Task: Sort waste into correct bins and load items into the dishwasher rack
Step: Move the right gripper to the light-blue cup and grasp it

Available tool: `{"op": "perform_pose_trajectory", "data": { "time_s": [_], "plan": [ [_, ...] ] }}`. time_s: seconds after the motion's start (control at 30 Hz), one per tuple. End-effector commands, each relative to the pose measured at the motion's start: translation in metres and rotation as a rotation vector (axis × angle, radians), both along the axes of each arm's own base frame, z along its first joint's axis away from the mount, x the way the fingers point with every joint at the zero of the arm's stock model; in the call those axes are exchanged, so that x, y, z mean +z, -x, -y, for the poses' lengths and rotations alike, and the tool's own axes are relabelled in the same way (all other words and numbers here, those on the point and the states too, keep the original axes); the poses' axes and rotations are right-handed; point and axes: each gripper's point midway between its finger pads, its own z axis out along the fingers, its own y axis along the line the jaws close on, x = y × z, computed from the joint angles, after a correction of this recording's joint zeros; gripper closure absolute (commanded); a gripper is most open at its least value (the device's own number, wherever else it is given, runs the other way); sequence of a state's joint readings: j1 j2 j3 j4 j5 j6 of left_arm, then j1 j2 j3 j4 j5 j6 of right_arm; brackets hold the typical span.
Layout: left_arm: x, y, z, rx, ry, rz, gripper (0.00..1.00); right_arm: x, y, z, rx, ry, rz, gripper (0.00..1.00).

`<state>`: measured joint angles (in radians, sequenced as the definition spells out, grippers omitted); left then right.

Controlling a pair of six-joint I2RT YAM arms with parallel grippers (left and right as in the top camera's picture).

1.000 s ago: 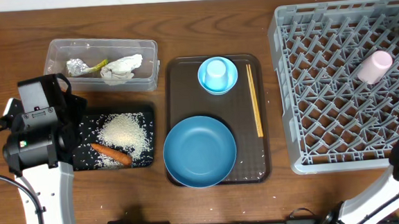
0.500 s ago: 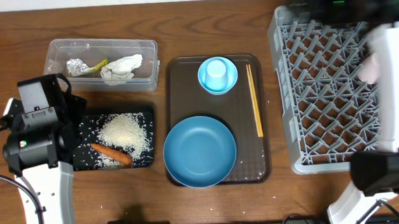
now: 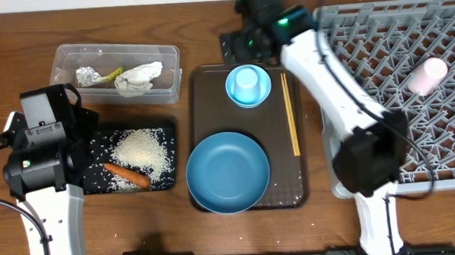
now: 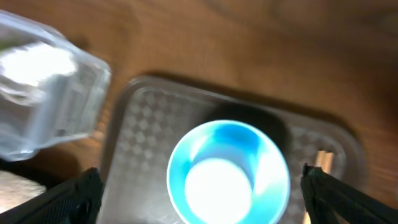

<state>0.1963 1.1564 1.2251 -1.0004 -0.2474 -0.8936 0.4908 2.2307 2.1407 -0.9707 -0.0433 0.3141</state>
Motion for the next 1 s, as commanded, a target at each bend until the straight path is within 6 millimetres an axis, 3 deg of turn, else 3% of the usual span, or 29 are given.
{"op": "perform_pose_trajectory", "data": {
  "time_s": [0.0, 0.1, 0.27, 0.4, 0.73, 0.97],
  "plan": [
    [0.001, 0.003, -0.005, 0.016, -0.02, -0.008, 0.01, -0.027, 0.001, -0.001, -0.048, 0.049, -0.032, 0.01],
    [0.001, 0.003, -0.005, 0.016, -0.02, -0.008, 0.01, -0.045, 0.003, 0.001, -0.08, 0.091, -0.058, 0.01],
    [0.001, 0.003, -0.005, 0.015, -0.02, -0.008, 0.01, -0.053, 0.008, 0.006, -0.085, 0.121, -0.088, 0.01],
    [0.001, 0.003, -0.005, 0.015, -0.02, -0.008, 0.01, -0.056, 0.016, 0.004, -0.075, 0.136, -0.11, 0.15],
    [0.001, 0.003, -0.005, 0.016, -0.02, -0.008, 0.01, -0.07, 0.02, 0.006, -0.077, 0.16, -0.132, 0.21],
    [0.001, 0.003, -0.005, 0.015, -0.02, -0.008, 0.01, -0.083, 0.022, 0.005, -0.072, 0.172, -0.155, 0.18]
  ]
}}
